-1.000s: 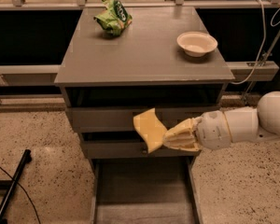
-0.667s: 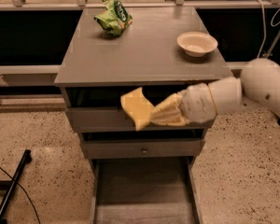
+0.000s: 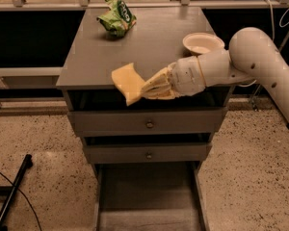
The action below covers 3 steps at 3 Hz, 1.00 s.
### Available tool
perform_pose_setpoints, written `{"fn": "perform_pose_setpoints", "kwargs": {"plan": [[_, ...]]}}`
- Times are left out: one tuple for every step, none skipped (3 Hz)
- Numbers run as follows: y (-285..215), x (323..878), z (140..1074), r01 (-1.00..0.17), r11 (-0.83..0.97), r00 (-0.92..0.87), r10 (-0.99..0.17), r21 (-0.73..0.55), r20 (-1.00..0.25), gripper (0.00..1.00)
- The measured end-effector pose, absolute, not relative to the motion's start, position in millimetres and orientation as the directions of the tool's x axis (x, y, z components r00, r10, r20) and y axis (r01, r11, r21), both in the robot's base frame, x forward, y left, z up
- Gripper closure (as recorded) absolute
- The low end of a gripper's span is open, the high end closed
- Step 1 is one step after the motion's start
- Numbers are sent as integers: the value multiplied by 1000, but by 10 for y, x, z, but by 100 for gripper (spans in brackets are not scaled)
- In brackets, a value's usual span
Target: Pick sponge from bottom drawer and place on counter
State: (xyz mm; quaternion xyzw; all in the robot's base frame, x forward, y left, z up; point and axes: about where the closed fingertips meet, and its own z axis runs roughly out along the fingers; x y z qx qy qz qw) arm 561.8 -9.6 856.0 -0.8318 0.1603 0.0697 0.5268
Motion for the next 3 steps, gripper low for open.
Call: {"fn": "perform_pose_setpoints", "kwargs": {"plan": [[56,5821,8572,-427,-335,897,-277,-840,-345,100],[291,6178,8529,-521,-214,822,-386,-826,-418,100],[461,6500,8555,-554,-91,759,-464,-827,-458,100]]}}
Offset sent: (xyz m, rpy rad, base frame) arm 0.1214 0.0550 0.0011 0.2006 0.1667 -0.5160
